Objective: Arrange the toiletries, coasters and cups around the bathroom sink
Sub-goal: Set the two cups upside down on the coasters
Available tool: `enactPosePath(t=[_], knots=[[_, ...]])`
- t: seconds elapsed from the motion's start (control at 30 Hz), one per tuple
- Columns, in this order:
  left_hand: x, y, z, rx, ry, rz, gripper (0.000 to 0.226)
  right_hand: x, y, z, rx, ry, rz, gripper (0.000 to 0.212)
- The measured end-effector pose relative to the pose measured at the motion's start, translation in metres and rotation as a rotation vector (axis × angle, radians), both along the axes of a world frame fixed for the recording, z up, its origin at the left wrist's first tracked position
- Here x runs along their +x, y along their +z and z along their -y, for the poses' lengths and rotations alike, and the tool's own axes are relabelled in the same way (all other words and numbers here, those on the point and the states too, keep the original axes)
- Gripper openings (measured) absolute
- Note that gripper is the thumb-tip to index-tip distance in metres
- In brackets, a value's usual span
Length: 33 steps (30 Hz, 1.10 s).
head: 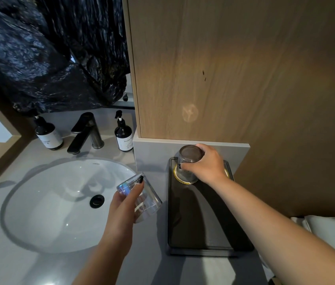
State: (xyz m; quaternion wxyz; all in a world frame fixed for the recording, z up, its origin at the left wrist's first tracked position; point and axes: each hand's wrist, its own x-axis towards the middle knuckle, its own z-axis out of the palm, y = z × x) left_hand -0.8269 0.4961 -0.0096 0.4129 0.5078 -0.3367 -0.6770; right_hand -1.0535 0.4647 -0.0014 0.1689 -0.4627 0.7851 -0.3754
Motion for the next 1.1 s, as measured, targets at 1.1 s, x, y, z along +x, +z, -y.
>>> enactPosePath(t=[1.1], knots=[[-0.024,0.019,-0.001,-0.354,-0.219,0.331,0.038,-0.003,0.062,-0.04,-0.011,0.187,0.261,0.029]])
